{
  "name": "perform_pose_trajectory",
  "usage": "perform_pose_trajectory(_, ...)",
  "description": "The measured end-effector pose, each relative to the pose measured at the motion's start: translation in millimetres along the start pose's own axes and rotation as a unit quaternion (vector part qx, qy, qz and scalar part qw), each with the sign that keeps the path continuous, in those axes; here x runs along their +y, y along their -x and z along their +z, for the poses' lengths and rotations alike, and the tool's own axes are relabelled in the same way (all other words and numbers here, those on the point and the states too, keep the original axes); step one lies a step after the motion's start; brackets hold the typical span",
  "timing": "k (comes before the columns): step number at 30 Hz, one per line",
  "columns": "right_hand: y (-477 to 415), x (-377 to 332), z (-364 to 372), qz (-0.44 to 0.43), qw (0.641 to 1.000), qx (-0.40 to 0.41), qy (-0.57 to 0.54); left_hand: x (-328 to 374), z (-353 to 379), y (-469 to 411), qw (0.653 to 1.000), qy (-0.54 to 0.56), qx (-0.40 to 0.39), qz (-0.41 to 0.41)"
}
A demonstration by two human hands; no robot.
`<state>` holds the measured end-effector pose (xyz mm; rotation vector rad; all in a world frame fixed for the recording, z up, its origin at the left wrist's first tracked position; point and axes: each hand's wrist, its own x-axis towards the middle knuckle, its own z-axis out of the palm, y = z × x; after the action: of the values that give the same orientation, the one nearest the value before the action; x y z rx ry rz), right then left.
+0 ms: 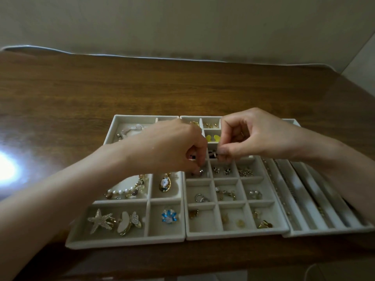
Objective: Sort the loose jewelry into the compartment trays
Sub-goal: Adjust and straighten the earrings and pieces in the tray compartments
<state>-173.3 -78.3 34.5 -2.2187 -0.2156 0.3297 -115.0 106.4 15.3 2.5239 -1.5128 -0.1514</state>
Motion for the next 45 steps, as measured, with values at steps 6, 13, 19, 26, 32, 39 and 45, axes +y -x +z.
perform_pose_trajectory(6, 1, 2, -1, -0.007, 0.999, 0.011, -0.031, 6, 9, -1, 0.999, -0.039, 0.018, 0.010)
perform_pose_trajectory(13, 2, 1, -1, -0.026, 0.996, 0.017, -0.078, 1, -2, -3, 0.993, 0.110, 0.021, -0.048)
perform_pose_trajectory(19, 3, -1, 6, -0.070, 0.994, 0.063, -0.062, -6, -2, -6, 0.916, 0.389, 0.011, -0.094)
perform_pose_trajectory(26, 2, 0, 17, -0.073, 0.990, 0.116, -0.022, -8, -3, -6, 0.909, 0.406, 0.022, -0.095)
perform_pose_trajectory(32, 1, 2, 23, -0.081, 0.989, 0.122, -0.006, -12, -14, -2, 0.926, 0.368, -0.036, -0.078)
perform_pose_trajectory(39, 3, 6, 29, -0.109, 0.989, 0.094, 0.026, -12, -14, -2, 0.944, 0.316, -0.071, -0.068)
perform_pose_trajectory(45, 4, 10, 27, -0.115, 0.990, 0.086, 0.013, -14, -14, -1, 0.952, 0.292, -0.071, -0.051)
